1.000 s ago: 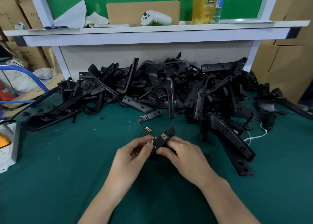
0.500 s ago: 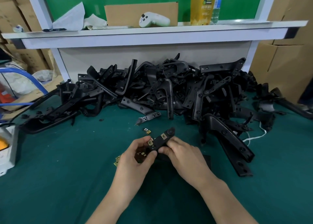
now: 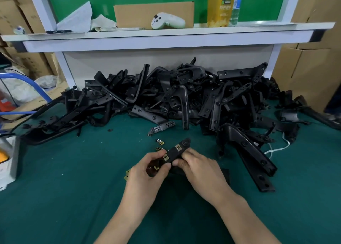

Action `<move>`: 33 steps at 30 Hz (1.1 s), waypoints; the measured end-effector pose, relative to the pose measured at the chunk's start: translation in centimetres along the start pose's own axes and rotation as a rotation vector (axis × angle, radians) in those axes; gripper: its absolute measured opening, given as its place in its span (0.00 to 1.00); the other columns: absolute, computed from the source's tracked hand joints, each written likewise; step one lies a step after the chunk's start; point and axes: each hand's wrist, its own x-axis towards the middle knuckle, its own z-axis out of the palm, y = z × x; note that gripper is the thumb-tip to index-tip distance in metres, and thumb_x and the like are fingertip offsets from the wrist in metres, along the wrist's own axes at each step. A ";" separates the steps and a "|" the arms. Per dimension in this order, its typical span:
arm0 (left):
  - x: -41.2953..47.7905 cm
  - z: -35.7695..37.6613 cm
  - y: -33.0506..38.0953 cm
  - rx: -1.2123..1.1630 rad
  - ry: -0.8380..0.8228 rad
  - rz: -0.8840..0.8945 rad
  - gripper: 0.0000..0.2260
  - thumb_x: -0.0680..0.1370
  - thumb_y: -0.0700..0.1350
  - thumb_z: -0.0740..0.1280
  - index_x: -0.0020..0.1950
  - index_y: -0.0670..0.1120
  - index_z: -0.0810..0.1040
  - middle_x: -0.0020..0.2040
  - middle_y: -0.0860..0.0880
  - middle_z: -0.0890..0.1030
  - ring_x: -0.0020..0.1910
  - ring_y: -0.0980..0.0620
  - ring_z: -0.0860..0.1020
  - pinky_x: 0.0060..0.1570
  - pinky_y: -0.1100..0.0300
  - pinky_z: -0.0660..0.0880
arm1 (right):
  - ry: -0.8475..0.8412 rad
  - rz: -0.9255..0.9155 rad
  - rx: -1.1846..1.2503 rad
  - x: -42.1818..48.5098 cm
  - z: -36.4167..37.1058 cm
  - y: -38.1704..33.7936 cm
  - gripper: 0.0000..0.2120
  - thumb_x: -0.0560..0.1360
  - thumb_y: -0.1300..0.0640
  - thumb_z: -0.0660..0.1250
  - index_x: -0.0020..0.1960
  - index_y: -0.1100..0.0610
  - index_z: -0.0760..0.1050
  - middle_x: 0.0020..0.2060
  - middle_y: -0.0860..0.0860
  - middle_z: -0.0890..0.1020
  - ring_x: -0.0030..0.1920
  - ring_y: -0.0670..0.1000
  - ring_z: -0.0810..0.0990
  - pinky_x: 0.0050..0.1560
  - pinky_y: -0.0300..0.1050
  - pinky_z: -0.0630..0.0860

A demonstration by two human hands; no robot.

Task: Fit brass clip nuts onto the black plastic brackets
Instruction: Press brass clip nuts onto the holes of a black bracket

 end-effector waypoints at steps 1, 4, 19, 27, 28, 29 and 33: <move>0.0 0.1 0.0 0.021 0.003 0.006 0.12 0.76 0.47 0.74 0.57 0.60 0.79 0.43 0.63 0.84 0.41 0.57 0.81 0.40 0.72 0.74 | 0.003 0.003 0.011 0.0 0.1 0.0 0.26 0.78 0.33 0.45 0.57 0.46 0.74 0.58 0.39 0.76 0.52 0.49 0.79 0.41 0.48 0.68; -0.1 0.3 0.1 0.086 0.039 0.028 0.13 0.76 0.50 0.73 0.57 0.63 0.76 0.45 0.67 0.82 0.42 0.58 0.81 0.41 0.72 0.73 | 0.017 0.006 0.039 0.1 0.1 -0.1 0.23 0.78 0.33 0.46 0.55 0.45 0.73 0.57 0.39 0.75 0.52 0.48 0.78 0.41 0.47 0.67; 0.0 -0.2 -0.5 0.229 0.056 0.168 0.08 0.73 0.51 0.75 0.49 0.56 0.79 0.40 0.59 0.81 0.41 0.58 0.79 0.37 0.71 0.71 | 0.048 -0.020 -0.051 -0.1 0.4 0.1 0.34 0.73 0.31 0.38 0.51 0.50 0.76 0.55 0.41 0.78 0.48 0.50 0.81 0.38 0.45 0.66; -0.2 0.2 -0.8 0.204 0.055 0.177 0.15 0.73 0.63 0.66 0.56 0.59 0.76 0.48 0.59 0.80 0.49 0.62 0.78 0.45 0.72 0.72 | 0.093 -0.032 0.036 -0.3 0.0 -0.3 0.32 0.75 0.31 0.41 0.56 0.47 0.76 0.57 0.39 0.77 0.51 0.47 0.79 0.40 0.44 0.70; -0.3 0.1 -0.8 0.201 0.063 0.193 0.17 0.72 0.65 0.64 0.57 0.60 0.76 0.48 0.60 0.79 0.50 0.61 0.78 0.46 0.71 0.72 | 0.111 -0.029 0.067 -0.3 -0.1 -0.5 0.30 0.76 0.30 0.43 0.57 0.46 0.76 0.57 0.39 0.77 0.52 0.46 0.79 0.41 0.44 0.73; -0.3 0.0 -0.7 0.200 0.074 0.214 0.16 0.72 0.65 0.63 0.57 0.61 0.75 0.48 0.60 0.79 0.50 0.60 0.78 0.46 0.71 0.72 | 0.144 -0.017 0.115 -0.5 -0.2 -0.6 0.28 0.76 0.30 0.46 0.59 0.45 0.75 0.55 0.38 0.77 0.52 0.45 0.79 0.43 0.44 0.74; -0.5 -0.3 -0.1 0.200 0.105 0.311 0.11 0.75 0.61 0.64 0.57 0.66 0.73 0.51 0.65 0.76 0.52 0.59 0.77 0.49 0.72 0.70 | 0.233 0.085 0.445 -0.9 -0.7 -0.9 0.34 0.71 0.25 0.60 0.74 0.32 0.58 0.56 0.34 0.80 0.56 0.38 0.78 0.52 0.37 0.73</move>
